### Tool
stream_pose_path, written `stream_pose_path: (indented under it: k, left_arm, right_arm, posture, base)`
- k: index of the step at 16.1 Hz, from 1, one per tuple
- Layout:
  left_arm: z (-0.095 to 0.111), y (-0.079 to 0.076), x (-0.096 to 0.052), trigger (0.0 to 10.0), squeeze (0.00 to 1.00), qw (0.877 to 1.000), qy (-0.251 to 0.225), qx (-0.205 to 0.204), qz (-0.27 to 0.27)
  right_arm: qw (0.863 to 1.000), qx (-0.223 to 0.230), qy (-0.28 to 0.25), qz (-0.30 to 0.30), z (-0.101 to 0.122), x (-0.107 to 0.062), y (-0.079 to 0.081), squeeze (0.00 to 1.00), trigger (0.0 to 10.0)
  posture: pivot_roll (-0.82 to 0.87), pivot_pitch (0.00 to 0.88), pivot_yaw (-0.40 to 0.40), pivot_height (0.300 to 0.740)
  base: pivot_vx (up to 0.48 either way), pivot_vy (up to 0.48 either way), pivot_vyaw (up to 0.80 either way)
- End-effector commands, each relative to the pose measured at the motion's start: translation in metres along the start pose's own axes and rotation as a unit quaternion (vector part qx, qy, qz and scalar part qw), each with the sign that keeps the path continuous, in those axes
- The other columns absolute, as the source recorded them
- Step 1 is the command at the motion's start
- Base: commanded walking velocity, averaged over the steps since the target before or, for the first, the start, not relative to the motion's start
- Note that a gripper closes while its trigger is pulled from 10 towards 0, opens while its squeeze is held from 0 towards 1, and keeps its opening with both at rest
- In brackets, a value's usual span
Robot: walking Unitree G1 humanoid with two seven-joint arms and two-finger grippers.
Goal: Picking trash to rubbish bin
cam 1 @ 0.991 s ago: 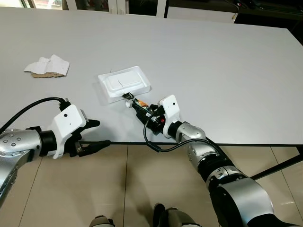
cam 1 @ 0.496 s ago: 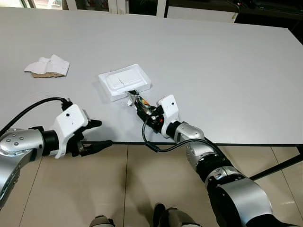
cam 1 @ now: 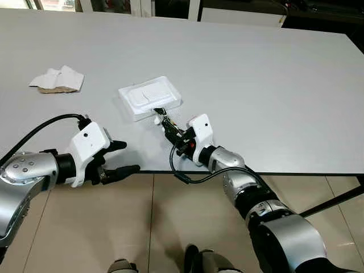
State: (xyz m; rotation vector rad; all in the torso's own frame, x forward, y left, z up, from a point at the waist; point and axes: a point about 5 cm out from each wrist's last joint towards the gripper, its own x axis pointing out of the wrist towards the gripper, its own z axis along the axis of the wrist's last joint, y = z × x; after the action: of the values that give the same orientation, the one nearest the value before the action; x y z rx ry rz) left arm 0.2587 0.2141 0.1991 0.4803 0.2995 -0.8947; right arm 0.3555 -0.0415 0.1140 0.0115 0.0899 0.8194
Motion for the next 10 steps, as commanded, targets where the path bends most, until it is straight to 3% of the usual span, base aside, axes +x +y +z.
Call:
stream_pose_path:
  k: [1,3,4,5,8,10]
  left_arm:
    - [0.000,-0.001,0.002,10.0,0.00,1.000,0.004,-0.001,-0.003]
    - [0.001,0.000,0.004,10.0,0.00,1.000,0.001,-0.002,-0.002]
    - [0.002,0.000,0.005,10.0,0.00,1.000,-0.002,-0.003,-0.001]
    - [0.002,0.000,0.006,10.0,0.00,1.000,-0.004,-0.004,0.000]
    - [0.001,-0.003,0.010,10.0,0.00,1.000,-0.012,-0.011,0.000]
    - [0.002,-0.003,0.015,10.0,0.00,0.999,-0.026,-0.019,0.005]
  right_arm:
    - [1.000,0.003,0.026,0.000,-0.009,-0.004,-0.002,0.00,0.0]
    - [1.000,0.001,0.022,0.000,-0.008,-0.004,-0.002,0.00,0.0]
    - [1.000,0.000,0.018,-0.004,-0.006,-0.004,-0.004,0.00,4.5]
    - [1.000,0.000,0.012,-0.007,-0.003,-0.005,-0.006,0.00,10.0]
    - [0.999,-0.001,-0.022,-0.028,0.006,-0.009,-0.015,0.00,10.0]
    - [0.996,0.004,-0.073,-0.042,0.021,-0.009,-0.016,0.00,10.0]
  posture:
    - [0.07,0.197,-0.096,0.740]
    - [0.07,0.209,-0.097,0.740]
    - [0.06,0.213,-0.097,0.740]
    - [0.06,0.213,-0.096,0.740]
    - [0.05,0.202,-0.105,0.740]
    - [0.03,0.200,-0.099,0.740]
  base:
    - [0.000,0.000,0.00]
    - [0.000,0.000,0.00]
    - [0.000,0.000,0.00]
    - [0.000,0.000,0.00]
    - [0.000,0.000,0.00]
    - [0.000,0.000,0.00]
